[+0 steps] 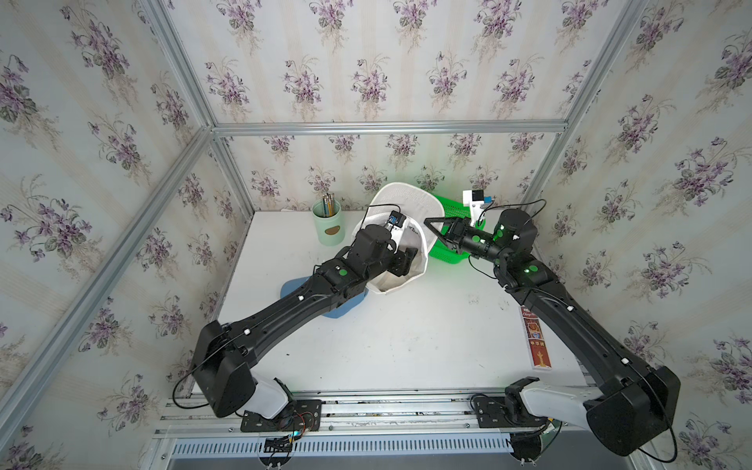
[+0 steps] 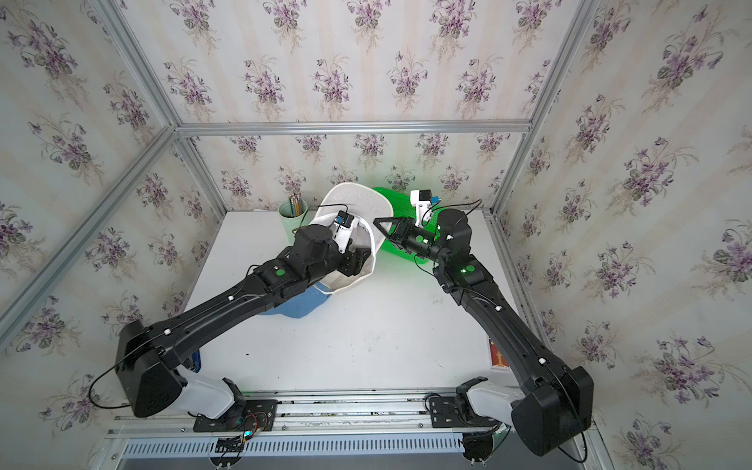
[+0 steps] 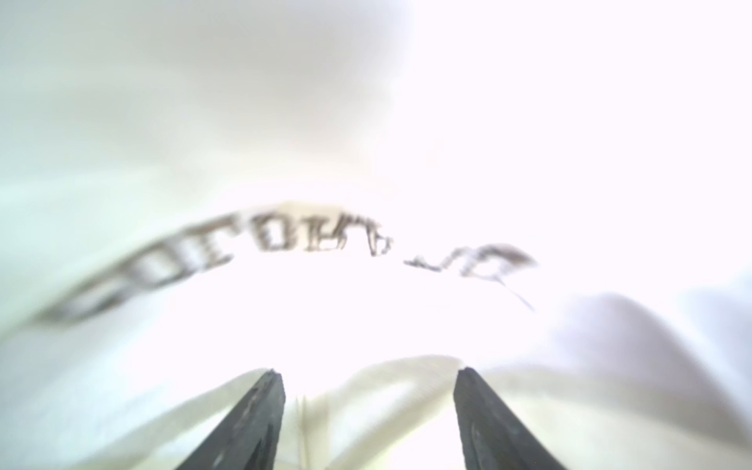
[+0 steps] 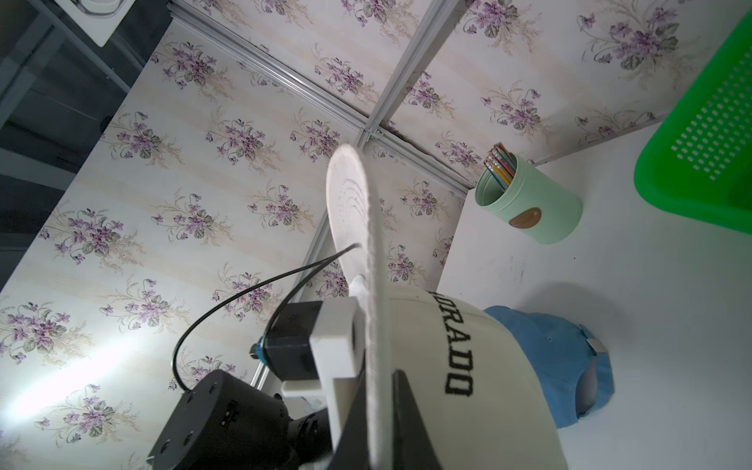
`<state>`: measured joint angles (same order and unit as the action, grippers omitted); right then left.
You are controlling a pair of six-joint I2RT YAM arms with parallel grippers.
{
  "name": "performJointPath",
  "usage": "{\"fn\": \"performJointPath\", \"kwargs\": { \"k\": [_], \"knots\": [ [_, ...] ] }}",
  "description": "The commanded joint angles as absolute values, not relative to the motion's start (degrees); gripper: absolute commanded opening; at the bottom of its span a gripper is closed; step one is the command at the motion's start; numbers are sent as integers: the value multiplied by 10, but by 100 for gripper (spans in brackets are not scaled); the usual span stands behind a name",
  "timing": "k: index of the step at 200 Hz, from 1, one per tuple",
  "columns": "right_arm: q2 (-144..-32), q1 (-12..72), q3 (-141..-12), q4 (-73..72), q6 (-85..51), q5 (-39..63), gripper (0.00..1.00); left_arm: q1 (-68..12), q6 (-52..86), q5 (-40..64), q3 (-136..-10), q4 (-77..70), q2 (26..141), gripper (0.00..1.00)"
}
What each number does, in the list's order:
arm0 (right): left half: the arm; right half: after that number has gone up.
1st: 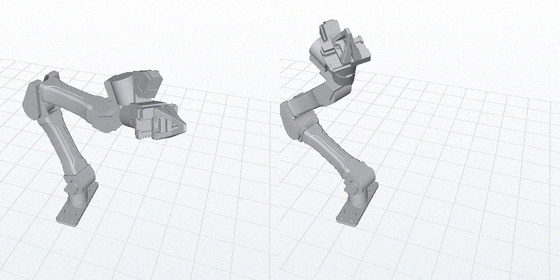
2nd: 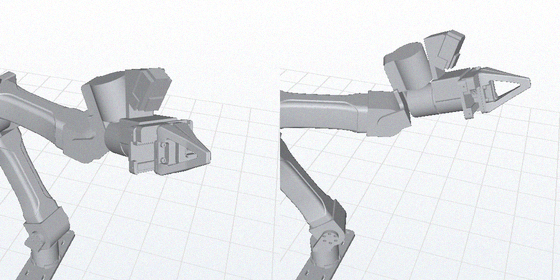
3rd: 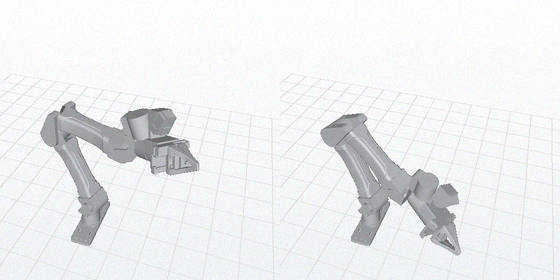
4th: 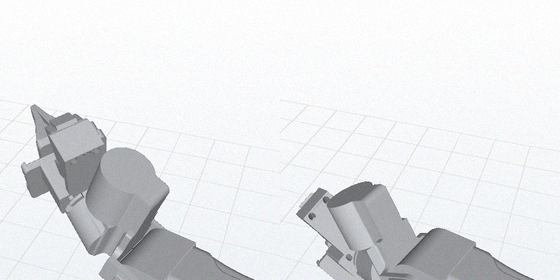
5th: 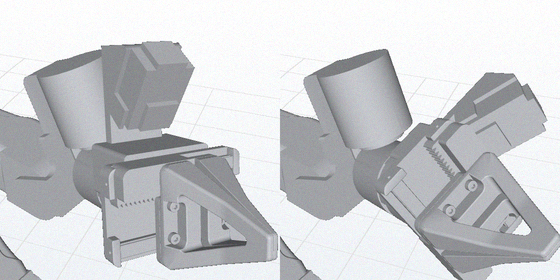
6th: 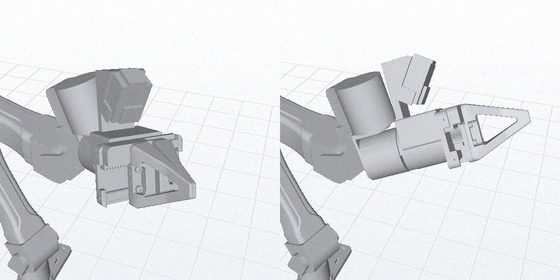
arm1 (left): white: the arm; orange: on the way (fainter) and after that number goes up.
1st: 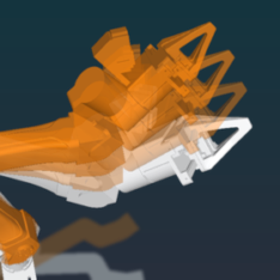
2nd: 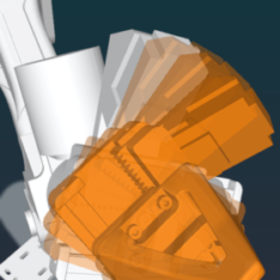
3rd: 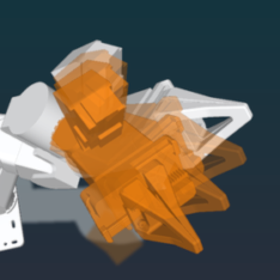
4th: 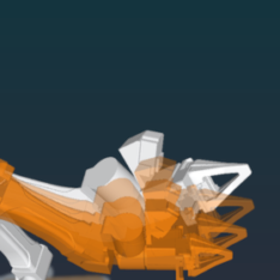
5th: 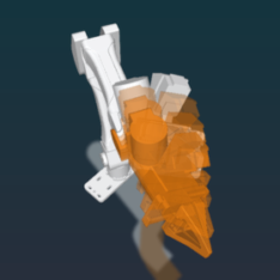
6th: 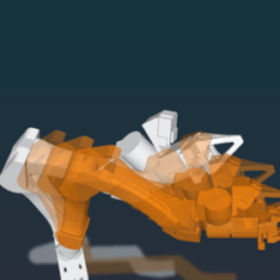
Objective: Turn the baseball cap inside out
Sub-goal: Turn over the baseball cap.
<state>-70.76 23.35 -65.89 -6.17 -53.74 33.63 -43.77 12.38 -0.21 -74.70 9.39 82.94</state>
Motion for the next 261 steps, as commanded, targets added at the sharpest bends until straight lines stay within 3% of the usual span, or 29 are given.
{"fn": "performJointPath", "kwargs": {
  "k": [1,32,70,153,216,261],
  "knots": [
    [-716,234,-679,4,-471,287,0,-438,128,-7,-760,148,787,71],
    [-719,233,-683,22,-453,274,0,-436,82,-72,-788,253,775,71],
    [-715,238,-680,11,-454,275,0,-427,33,-28,-825,337,806,66],
    [-714,259,-703,34,-453,273,0,-385,22,-78,-839,304,900,67],
    [-697,261,-693,27,-456,276,0,-323,25,29,-821,276,913,69],
    [-708,261,-706,78,-415,216,0,-323,124,121,-833,281,819,75]
  ]
}}
